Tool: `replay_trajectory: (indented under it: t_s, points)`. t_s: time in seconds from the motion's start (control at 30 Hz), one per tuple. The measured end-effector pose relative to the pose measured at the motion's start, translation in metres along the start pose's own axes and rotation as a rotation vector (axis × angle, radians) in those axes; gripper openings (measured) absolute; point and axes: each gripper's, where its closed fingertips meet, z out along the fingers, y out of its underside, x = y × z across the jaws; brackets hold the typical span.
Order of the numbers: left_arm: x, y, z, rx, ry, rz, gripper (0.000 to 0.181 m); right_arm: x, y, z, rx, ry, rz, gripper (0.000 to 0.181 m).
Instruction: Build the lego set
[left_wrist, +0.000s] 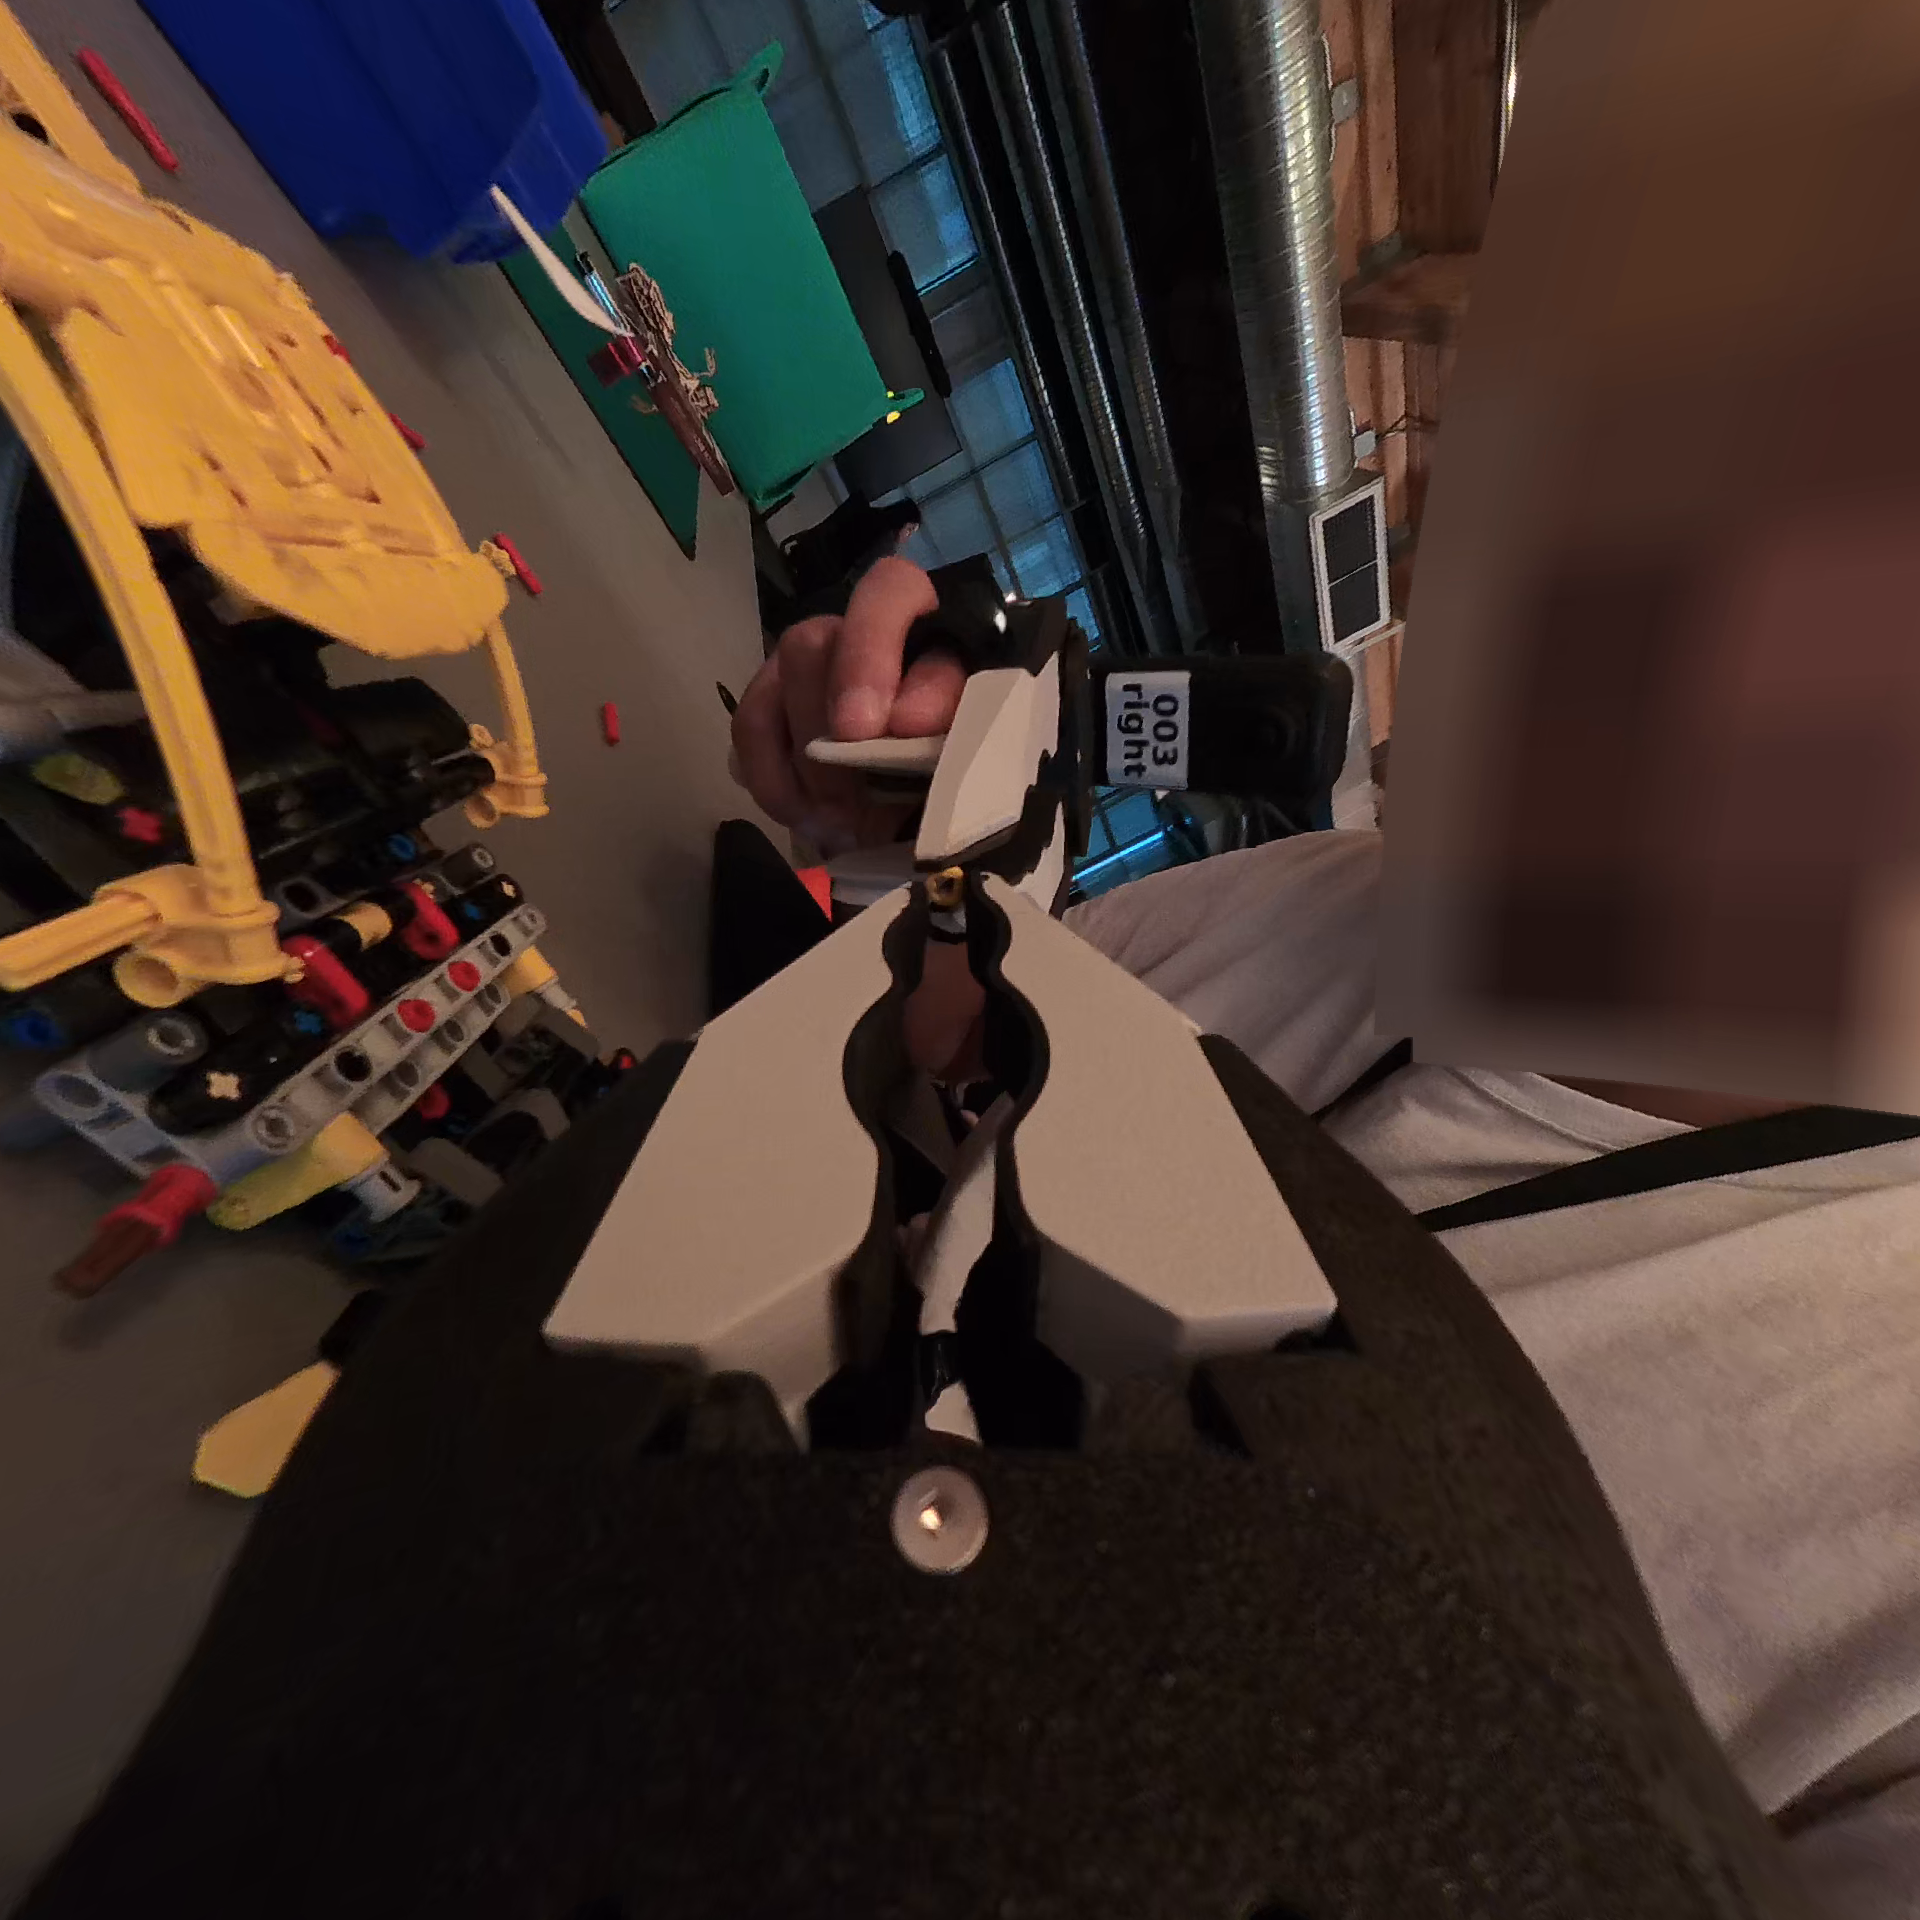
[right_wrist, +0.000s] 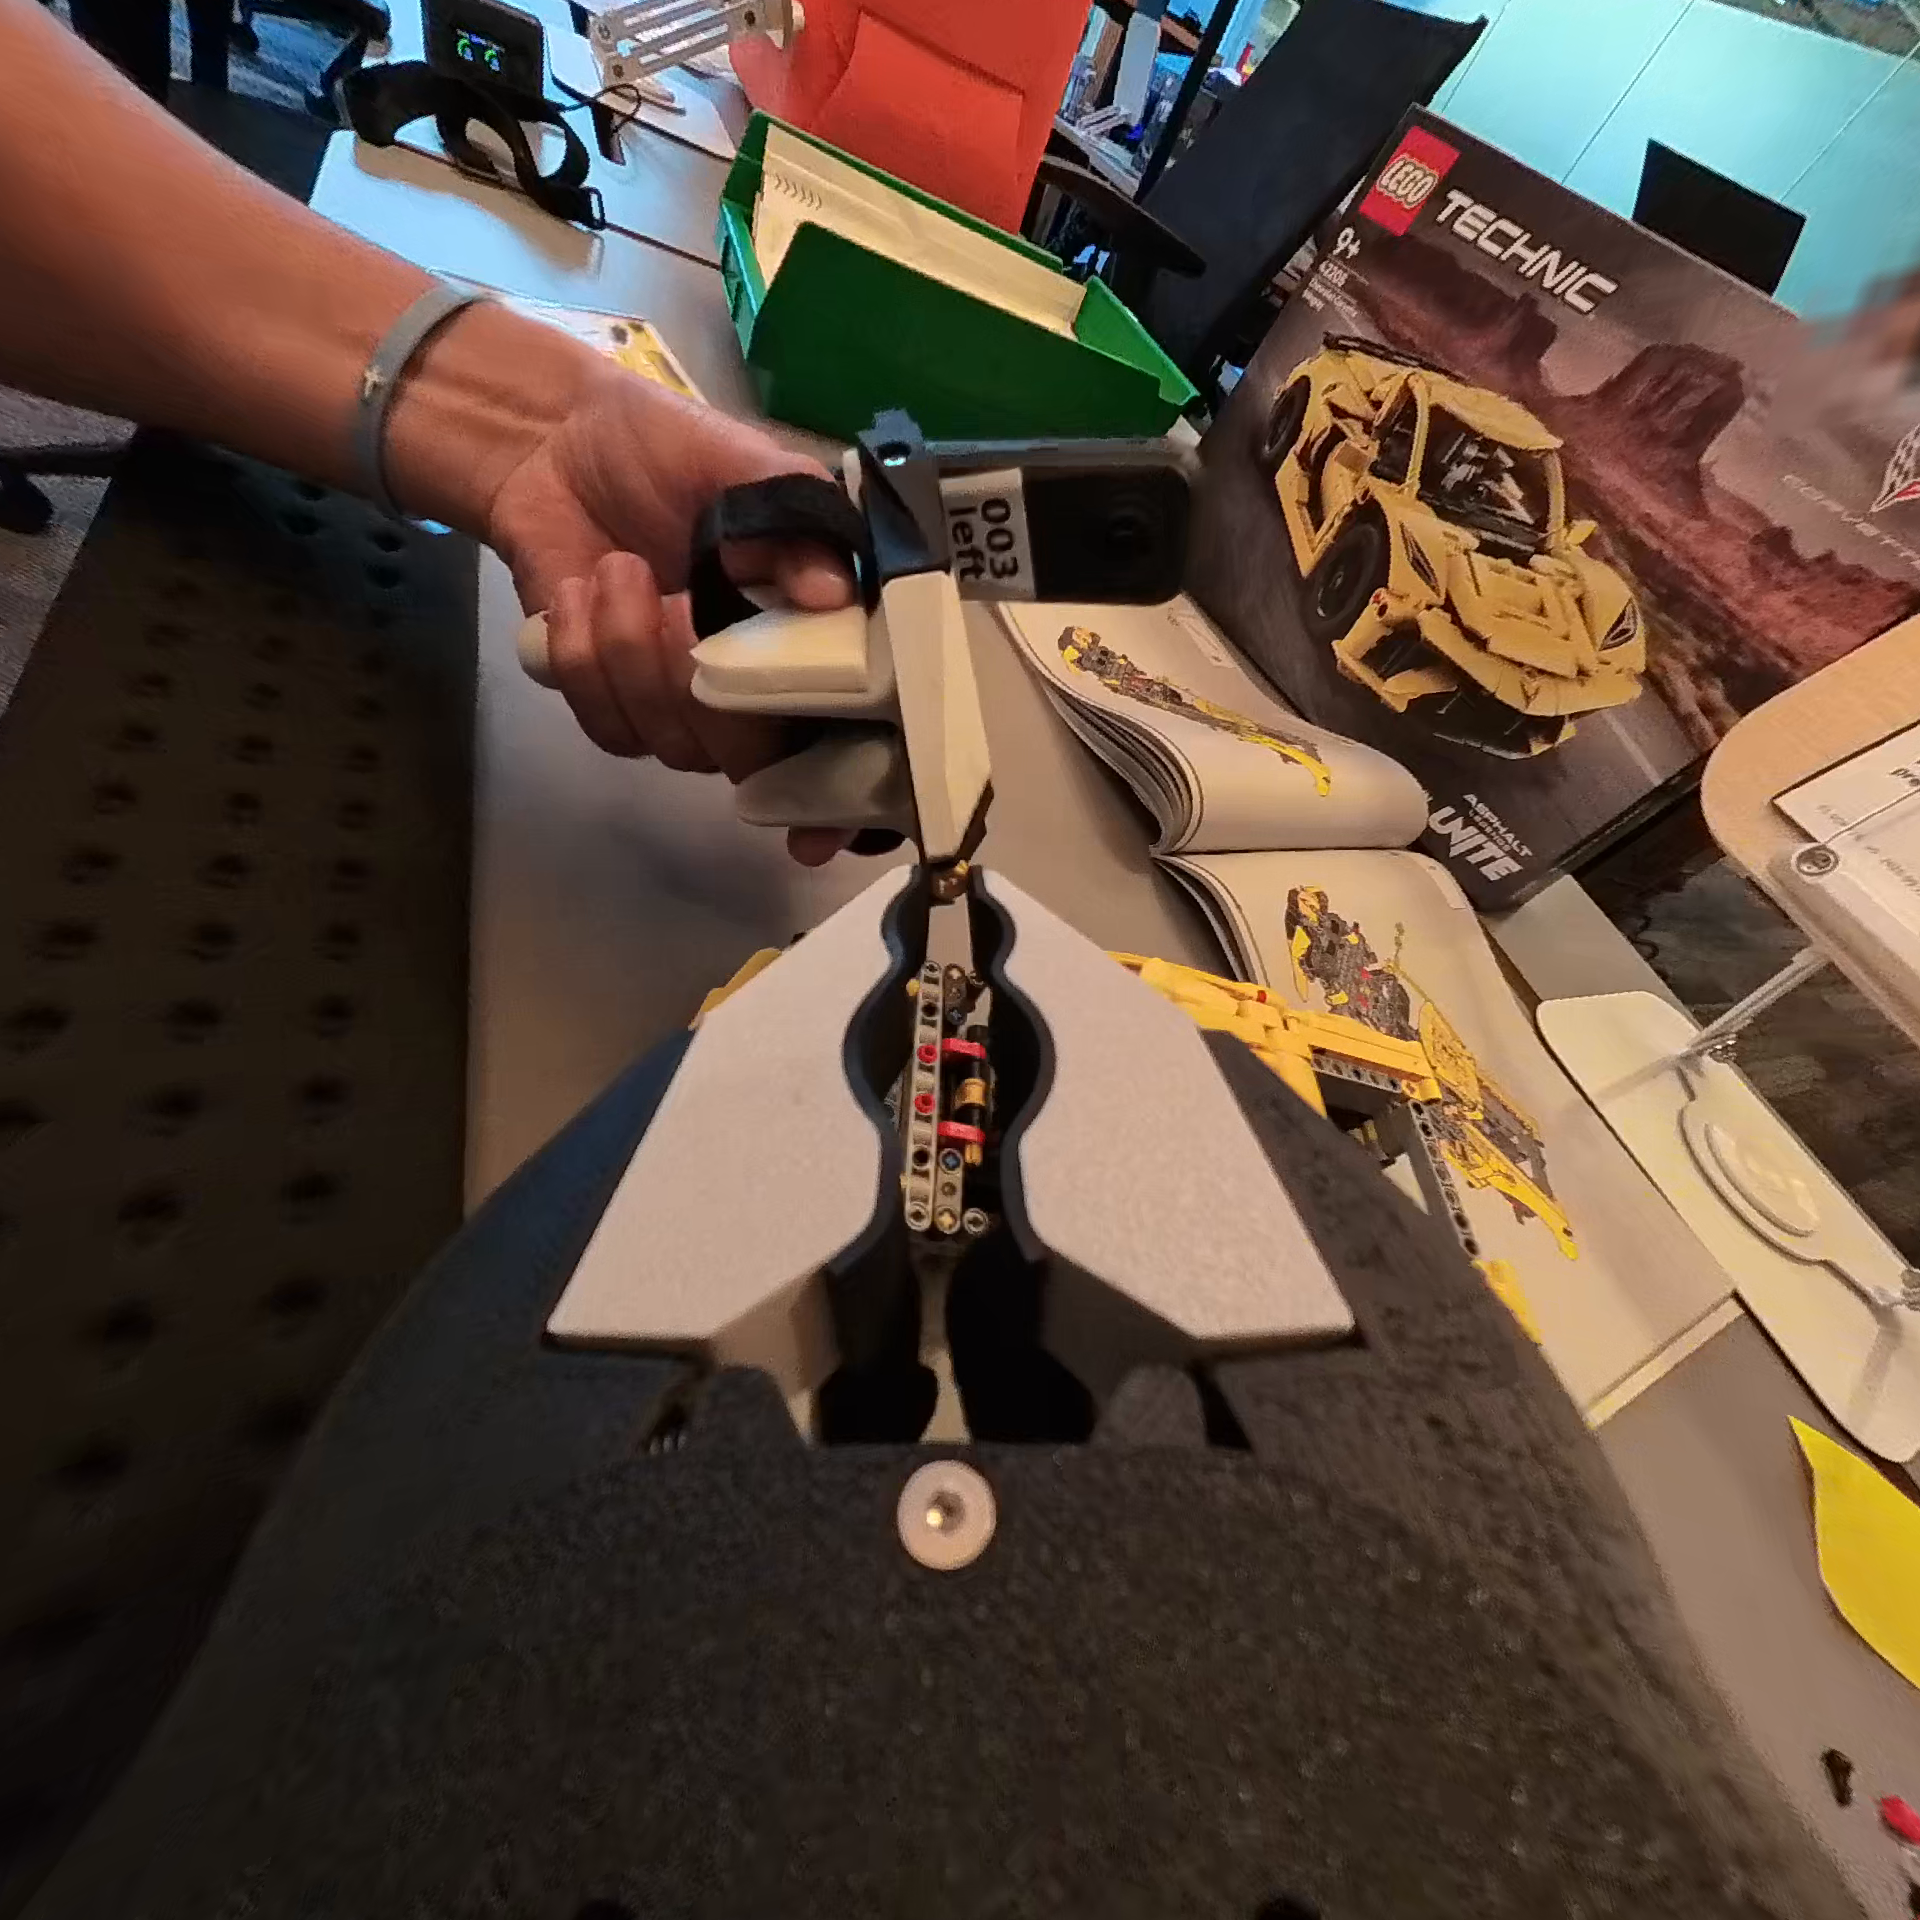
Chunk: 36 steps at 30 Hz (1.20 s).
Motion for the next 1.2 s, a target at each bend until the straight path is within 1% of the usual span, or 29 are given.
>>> replay_trajectory:
  t_s: [0.1, 0.13, 0.17, 0.27, 0.33, 0.37, 0.4, 0.47, 0.5, 0.53, 0.6, 0.73, 0.8, 1.0, 1.07, 1.2]
  points:
    - [-0.002, -0.001, -0.002, 0.024, 0.037, -0.037, 0.006, 0.001, 0.001, 0.002, 0.016, -0.001, 0.031, 0.005]
    - [-0.003, -0.001, -0.004, 0.028, 0.049, -0.049, 0.006, 0.001, 0.001, 0.001, 0.028, -0.002, 0.049, 0.007]
    - [-0.006, -0.003, -0.008, 0.032, 0.048, -0.052, 0.006, 0.003, 0.000, 0.000, 0.042, 0.002, 0.074, 0.013]
    - [-0.025, -0.023, -0.036, 0.077, -0.021, -0.053, 0.006, 0.018, 0.008, -0.012, 0.079, 0.014, 0.180, 0.014]
    - [-0.047, -0.035, -0.058, 0.079, -0.126, -0.043, 0.006, 0.032, 0.025, -0.022, 0.074, 0.021, 0.277, 0.015]
    - [-0.059, -0.039, -0.068, 0.069, -0.187, -0.042, 0.006, 0.036, 0.040, -0.024, 0.044, 0.021, 0.313, 0.014]
    - [-0.069, -0.042, -0.077, 0.059, -0.230, -0.059, 0.005, 0.039, 0.058, -0.024, -0.009, 0.014, 0.342, 0.014]
    - [-0.079, -0.045, -0.084, 0.039, -0.257, -0.112, 0.005, 0.036, 0.093, -0.021, -0.136, -0.020, 0.373, 0.018]
    - [-0.084, -0.042, -0.085, 0.015, -0.282, -0.134, 0.005, 0.036, 0.103, -0.020, -0.168, -0.023, 0.377, 0.018]
    - [-0.088, -0.039, -0.084, -0.012, -0.300, -0.156, 0.005, 0.035, 0.100, -0.019, -0.153, -0.043, 0.382, 0.017]
    - [-0.085, -0.035, -0.077, -0.034, -0.249, -0.216, 0.006, 0.037, 0.093, -0.018, -0.130, -0.055, 0.373, 0.011]
    - [-0.082, -0.031, -0.065, -0.053, -0.177, -0.291, 0.005, 0.032, 0.099, -0.017, -0.196, -0.108, 0.331, 0.009]
    - [-0.081, -0.031, -0.063, -0.058, -0.171, -0.291, 0.006, 0.028, 0.100, -0.015, -0.211, -0.139, 0.322, 0.010]
    - [-0.083, -0.029, -0.066, -0.040, -0.185, -0.310, 0.005, 0.027, 0.107, -0.013, -0.229, -0.142, 0.316, 0.012]
    - [-0.085, -0.027, -0.068, -0.044, -0.204, -0.301, 0.006, 0.023, 0.108, -0.011, -0.234, -0.160, 0.317, 0.007]
    - [-0.086, -0.027, -0.068, -0.042, -0.215, -0.304, 0.006, 0.023, 0.108, -0.011, -0.235, -0.162, 0.318, 0.005]
